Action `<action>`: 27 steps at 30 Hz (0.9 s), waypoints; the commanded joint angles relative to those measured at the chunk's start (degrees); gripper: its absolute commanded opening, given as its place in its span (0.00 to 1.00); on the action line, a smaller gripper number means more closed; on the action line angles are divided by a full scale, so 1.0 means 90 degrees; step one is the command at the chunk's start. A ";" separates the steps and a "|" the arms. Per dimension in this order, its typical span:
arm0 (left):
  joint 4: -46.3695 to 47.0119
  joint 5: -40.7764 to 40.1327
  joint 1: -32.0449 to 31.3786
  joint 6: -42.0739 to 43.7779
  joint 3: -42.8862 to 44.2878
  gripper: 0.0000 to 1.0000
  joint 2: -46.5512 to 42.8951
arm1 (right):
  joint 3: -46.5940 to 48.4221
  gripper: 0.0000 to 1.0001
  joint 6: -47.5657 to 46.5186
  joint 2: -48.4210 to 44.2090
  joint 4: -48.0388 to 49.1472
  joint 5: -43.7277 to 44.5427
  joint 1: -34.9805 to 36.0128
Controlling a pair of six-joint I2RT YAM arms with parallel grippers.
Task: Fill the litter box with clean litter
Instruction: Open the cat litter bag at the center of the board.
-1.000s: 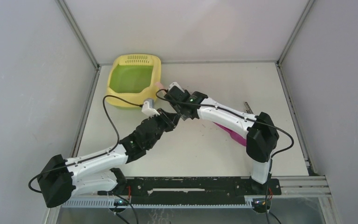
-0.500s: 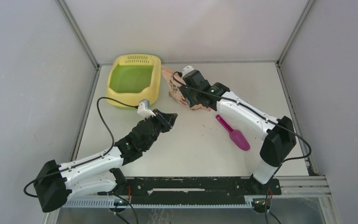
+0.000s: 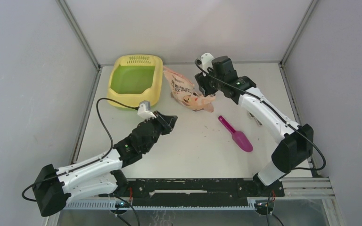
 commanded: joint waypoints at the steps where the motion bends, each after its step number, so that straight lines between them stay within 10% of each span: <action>1: -0.0101 -0.0149 0.0046 0.0270 0.0174 0.22 -0.0149 | 0.0411 0.61 -0.0917 0.0399 -0.0276 -0.1052 0.0070; 27: -0.0163 -0.0090 0.0131 0.0313 0.0197 0.22 -0.0061 | -0.0515 0.53 -0.0137 0.0060 0.1146 -0.1359 -0.0484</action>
